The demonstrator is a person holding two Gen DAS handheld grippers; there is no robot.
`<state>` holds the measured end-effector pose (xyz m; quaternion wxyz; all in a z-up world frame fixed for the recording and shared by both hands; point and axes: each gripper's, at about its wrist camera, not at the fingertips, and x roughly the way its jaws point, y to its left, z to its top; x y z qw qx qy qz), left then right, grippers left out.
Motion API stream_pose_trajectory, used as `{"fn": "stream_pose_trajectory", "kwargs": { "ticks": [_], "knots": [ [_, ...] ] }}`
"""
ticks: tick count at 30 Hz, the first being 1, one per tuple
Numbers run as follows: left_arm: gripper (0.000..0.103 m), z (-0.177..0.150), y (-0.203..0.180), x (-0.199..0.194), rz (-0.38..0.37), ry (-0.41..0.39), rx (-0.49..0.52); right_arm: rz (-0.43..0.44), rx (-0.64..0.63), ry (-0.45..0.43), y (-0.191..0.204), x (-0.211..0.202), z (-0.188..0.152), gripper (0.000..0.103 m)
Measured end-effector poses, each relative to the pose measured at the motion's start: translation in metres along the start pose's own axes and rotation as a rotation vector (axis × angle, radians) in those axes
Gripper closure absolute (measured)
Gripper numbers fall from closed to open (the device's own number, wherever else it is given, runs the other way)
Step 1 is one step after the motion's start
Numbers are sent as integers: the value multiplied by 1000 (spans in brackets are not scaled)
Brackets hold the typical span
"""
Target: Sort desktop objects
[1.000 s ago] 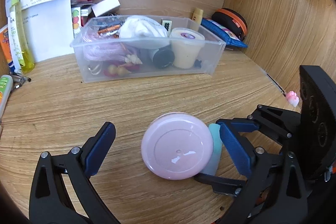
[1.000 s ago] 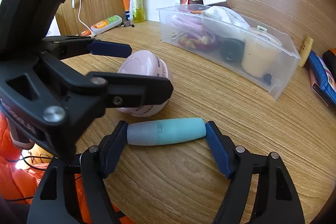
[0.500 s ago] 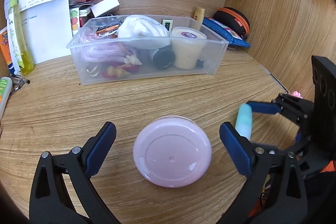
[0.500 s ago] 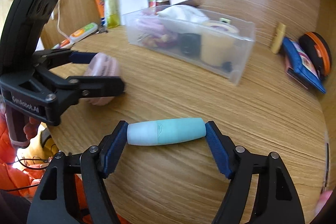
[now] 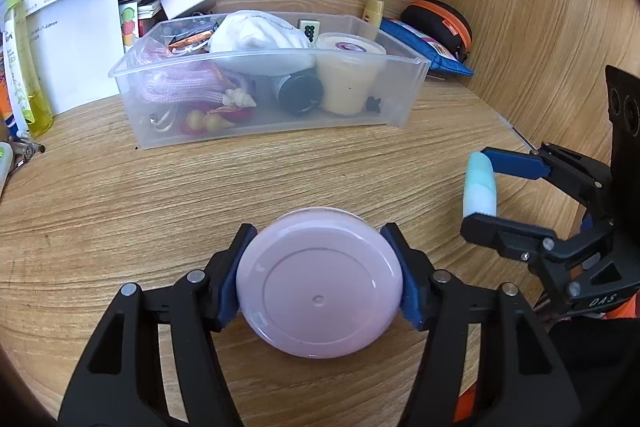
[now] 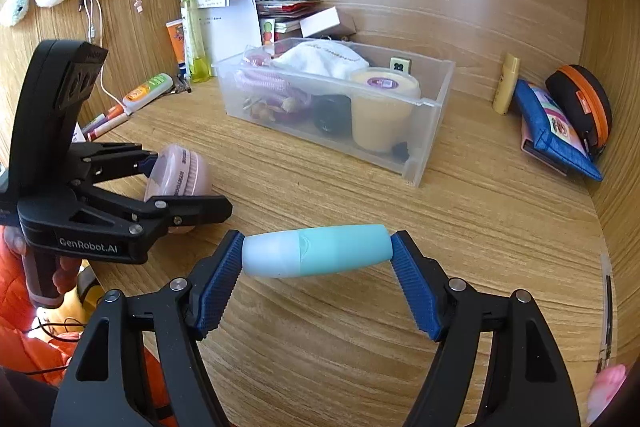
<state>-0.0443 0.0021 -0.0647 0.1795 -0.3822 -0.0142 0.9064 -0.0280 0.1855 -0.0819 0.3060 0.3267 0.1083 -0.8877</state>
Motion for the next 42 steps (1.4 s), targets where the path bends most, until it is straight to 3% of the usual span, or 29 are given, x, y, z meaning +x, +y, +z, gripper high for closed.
{"fn": "stream_pose_trajectory", "kwargs": {
  "ticks": [14,27,38,42],
  "knots": [
    [41,27,17,-29,-13,-115,-44,-21,2,-92,-8,-12,34,32],
    [41,88,52,-50,56,-202,-35,-29,13,-170,-25,-6,81,32],
    [41,142,67,-44,82,-261,9,-40,6,-150,-35,27,126,32],
    [41,142,76,-20,97,-206,-21,-59,23,-110,-44,51,138,32]
  ]
}}
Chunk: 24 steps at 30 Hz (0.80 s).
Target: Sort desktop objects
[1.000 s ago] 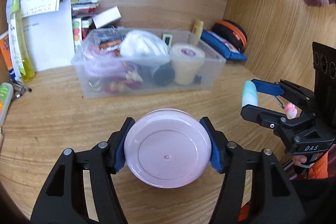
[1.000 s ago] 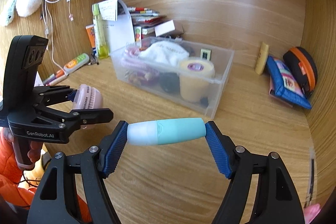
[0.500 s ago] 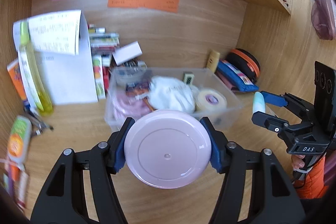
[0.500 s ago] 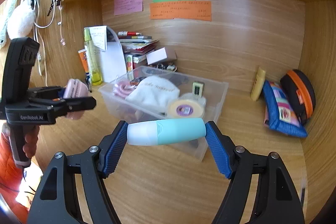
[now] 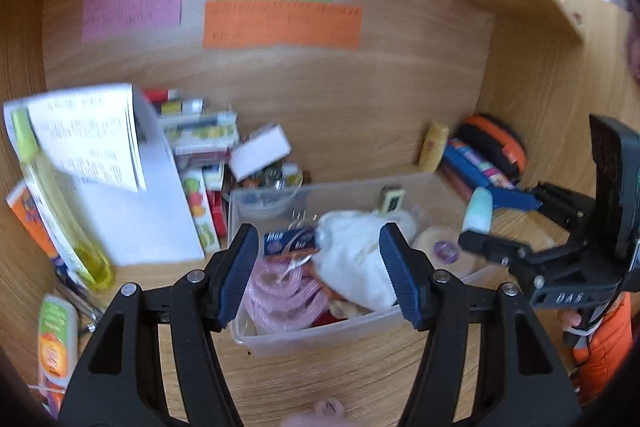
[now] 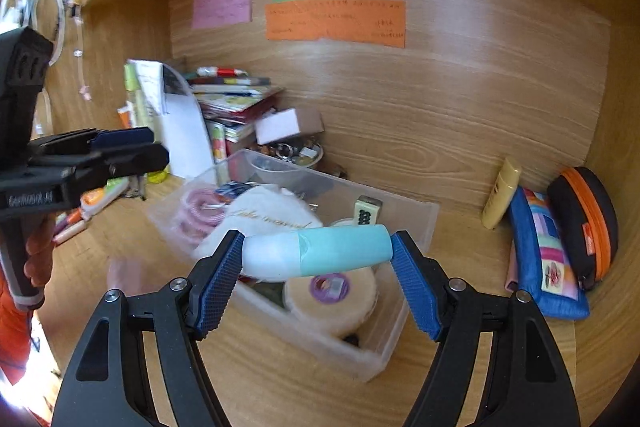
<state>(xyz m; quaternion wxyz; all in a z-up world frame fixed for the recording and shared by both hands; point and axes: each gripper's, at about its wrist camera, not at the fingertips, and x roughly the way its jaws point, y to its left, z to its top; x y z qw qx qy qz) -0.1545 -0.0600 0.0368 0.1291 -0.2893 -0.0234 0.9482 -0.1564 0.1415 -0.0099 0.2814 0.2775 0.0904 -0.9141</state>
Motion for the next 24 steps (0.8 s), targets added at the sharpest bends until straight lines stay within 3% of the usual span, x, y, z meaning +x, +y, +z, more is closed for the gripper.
{"fn": "stream_pose_trajectory", "kwargs": {
  "ticks": [2,7,10,15,24],
  "knots": [
    [41,-9,6,3,-26,16,-32,9,26,15,-5,9,0,32],
    [41,-34,10,4,4,35,-33,30,58,50,-14,24,-5,32],
    [40,-43,8,-8,-41,26,-22,29,63,60,-16,27,-6,32],
    [30,-64,-3,-28,-70,42,31,18,70,60,-22,26,-2,32],
    [29,-118,-3,-50,-123,124,44,-25,88,113,-32,50,14,32]
  ]
}}
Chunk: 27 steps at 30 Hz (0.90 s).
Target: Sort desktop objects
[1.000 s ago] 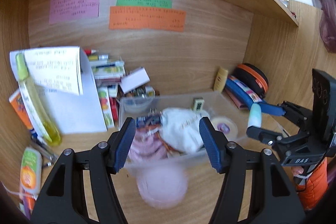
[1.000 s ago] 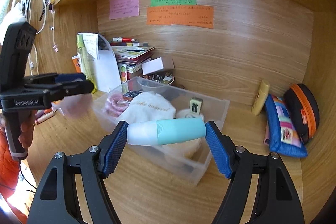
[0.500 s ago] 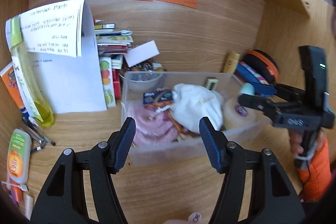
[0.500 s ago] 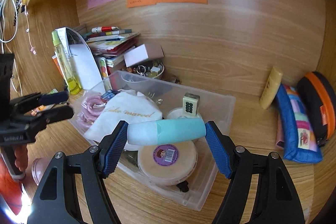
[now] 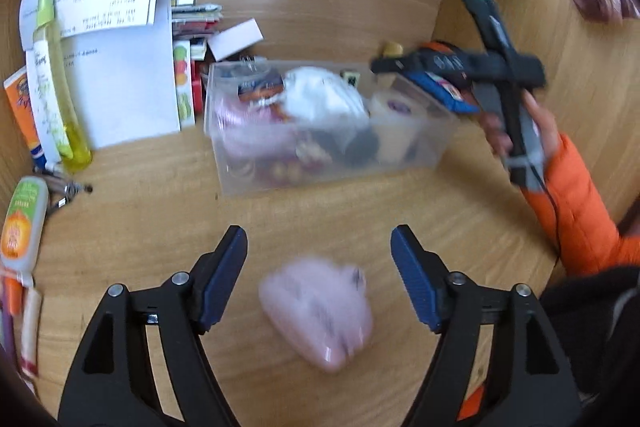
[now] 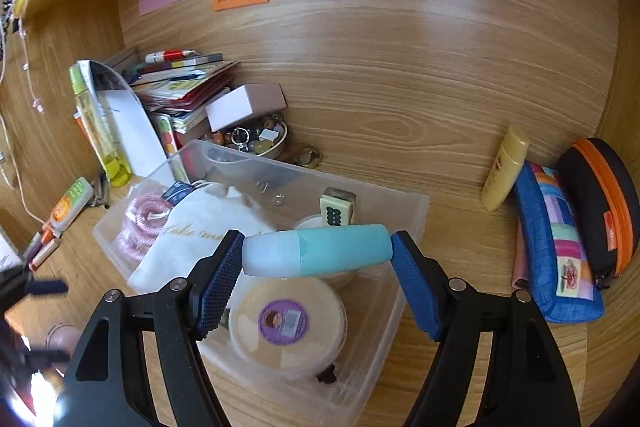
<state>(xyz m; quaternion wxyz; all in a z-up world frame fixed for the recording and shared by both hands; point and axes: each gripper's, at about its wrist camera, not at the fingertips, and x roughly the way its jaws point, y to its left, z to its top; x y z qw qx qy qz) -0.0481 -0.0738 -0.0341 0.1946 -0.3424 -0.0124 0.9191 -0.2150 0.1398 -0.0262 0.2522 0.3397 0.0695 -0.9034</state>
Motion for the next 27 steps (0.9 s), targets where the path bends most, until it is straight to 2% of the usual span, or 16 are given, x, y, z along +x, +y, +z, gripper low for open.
{"fn": "stream_pose_trajectory", "kwargs": {
  "ticks": [7,9,11,18,21,24,27],
  "knots": [
    [26,-20,4,8,4,72,4,-2,56,65,0,33,9,32],
    [26,-17,6,10,1,78,-10,5,72,68,1,34,10,32],
    [26,-14,8,13,13,86,-14,-29,63,69,4,35,11,32],
    [26,9,10,55,96,185,15,-82,11,89,16,41,9,32],
    [27,14,15,73,95,221,-12,-85,15,97,15,42,9,32],
    [39,19,14,79,148,208,8,-88,9,94,16,41,10,32],
    [40,22,21,81,151,200,-25,-80,13,88,16,41,11,32]
  ]
}}
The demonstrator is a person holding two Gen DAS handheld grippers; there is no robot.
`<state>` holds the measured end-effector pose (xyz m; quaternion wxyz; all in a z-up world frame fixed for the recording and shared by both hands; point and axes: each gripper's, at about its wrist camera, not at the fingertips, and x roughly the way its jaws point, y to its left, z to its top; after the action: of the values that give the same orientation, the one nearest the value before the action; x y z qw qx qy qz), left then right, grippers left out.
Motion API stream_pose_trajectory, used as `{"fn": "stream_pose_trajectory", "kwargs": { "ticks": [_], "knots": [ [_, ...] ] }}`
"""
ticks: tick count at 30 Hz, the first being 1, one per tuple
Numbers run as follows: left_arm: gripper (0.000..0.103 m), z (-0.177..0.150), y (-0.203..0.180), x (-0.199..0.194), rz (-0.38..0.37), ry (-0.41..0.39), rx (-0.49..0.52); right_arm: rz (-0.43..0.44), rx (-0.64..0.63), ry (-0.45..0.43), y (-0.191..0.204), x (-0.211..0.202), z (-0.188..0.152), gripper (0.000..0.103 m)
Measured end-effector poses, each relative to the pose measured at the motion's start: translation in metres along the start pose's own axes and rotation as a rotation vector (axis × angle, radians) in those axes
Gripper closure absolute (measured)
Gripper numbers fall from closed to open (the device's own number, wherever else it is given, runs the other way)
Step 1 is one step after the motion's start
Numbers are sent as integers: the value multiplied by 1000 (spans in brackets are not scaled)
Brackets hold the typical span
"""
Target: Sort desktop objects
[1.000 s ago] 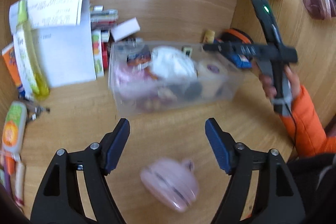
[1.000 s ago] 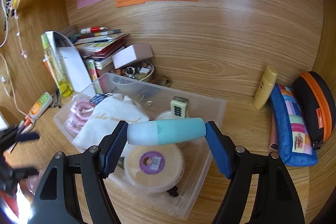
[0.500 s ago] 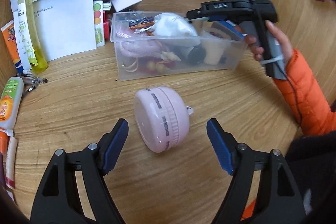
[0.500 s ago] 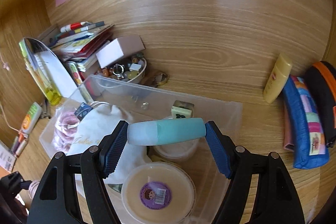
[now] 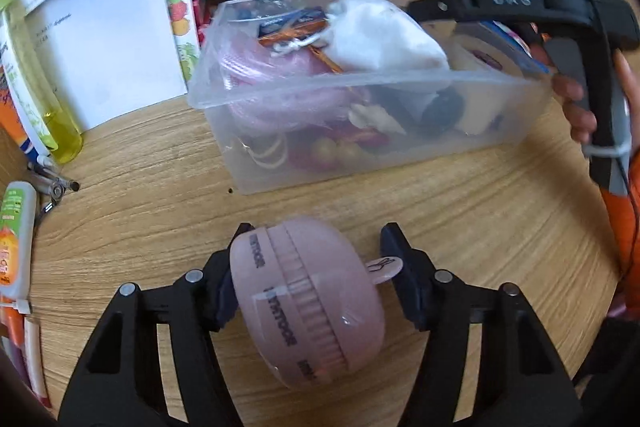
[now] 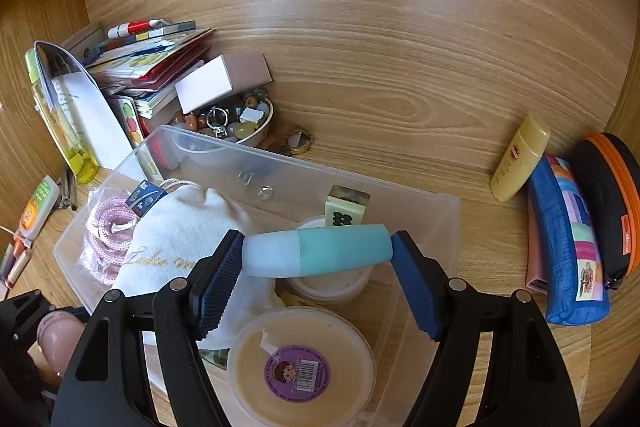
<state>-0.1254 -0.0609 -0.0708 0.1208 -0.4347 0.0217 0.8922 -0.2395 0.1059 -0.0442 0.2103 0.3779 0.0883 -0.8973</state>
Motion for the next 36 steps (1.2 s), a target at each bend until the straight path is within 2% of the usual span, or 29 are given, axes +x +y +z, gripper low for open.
{"fn": "stream_pose_trajectory", "kwargs": {
  "ticks": [6,12,22,29,36],
  "knots": [
    [40,-1,7,-9,22,-39,-43,10,9,-18,2,-3,-4,32],
    [40,6,15,-30,-1,-78,-87,28,7,-52,4,-8,-8,26],
    [40,49,21,-66,-7,-164,-102,48,-20,-118,5,-24,-13,18],
    [40,81,17,-53,-15,-177,-88,61,-6,-151,0,-37,-13,13],
    [40,94,15,-34,-1,-174,-70,72,5,-145,-2,-37,-13,10]
  ]
}}
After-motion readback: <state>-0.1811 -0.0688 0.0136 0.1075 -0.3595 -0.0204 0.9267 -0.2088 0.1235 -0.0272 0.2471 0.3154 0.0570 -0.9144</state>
